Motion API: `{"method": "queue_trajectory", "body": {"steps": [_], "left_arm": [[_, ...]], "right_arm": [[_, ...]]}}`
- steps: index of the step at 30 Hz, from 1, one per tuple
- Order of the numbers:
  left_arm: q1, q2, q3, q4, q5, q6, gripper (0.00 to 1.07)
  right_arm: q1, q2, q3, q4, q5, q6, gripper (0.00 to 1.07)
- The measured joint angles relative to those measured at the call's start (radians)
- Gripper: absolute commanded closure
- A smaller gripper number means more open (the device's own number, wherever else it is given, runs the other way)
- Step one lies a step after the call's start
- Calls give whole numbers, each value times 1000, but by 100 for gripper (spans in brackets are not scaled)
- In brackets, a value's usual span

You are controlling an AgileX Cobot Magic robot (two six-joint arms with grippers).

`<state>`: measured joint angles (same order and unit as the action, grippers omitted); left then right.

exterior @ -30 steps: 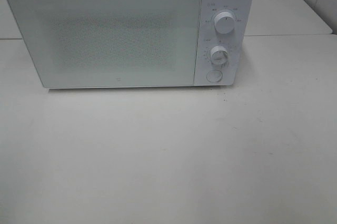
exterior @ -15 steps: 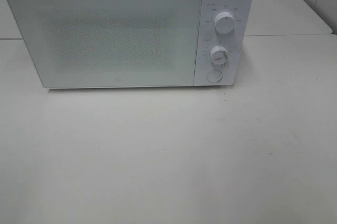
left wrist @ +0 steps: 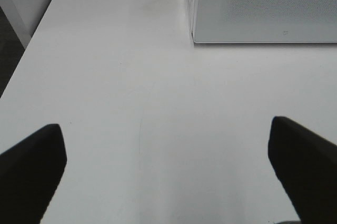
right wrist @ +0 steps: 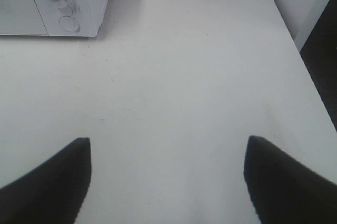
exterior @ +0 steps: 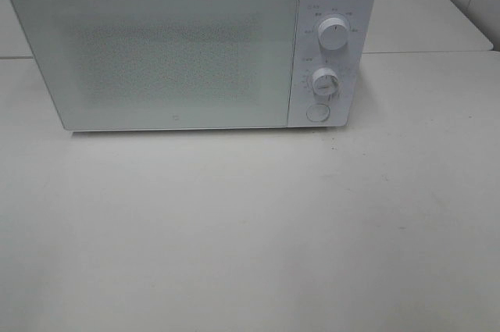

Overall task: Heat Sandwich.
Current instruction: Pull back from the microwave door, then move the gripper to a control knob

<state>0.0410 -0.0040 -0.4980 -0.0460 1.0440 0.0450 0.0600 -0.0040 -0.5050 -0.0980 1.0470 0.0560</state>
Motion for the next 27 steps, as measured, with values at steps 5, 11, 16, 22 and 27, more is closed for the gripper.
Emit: {"method": "queue_trajectory", "body": {"steps": [5, 11, 16, 22, 27], "left_arm": [[0, 0, 0, 0, 0, 0, 5], [0, 0, 0, 0, 0, 0, 5], [0, 0, 0, 0, 0, 0, 5], [0, 0, 0, 0, 0, 0, 5], [0, 0, 0, 0, 0, 0, 5]], "right_arm": [[0, 0, 0, 0, 0, 0, 31], [0, 0, 0, 0, 0, 0, 31], [0, 0, 0, 0, 0, 0, 31], [0, 0, 0, 0, 0, 0, 31], [0, 0, 0, 0, 0, 0, 31]]}}
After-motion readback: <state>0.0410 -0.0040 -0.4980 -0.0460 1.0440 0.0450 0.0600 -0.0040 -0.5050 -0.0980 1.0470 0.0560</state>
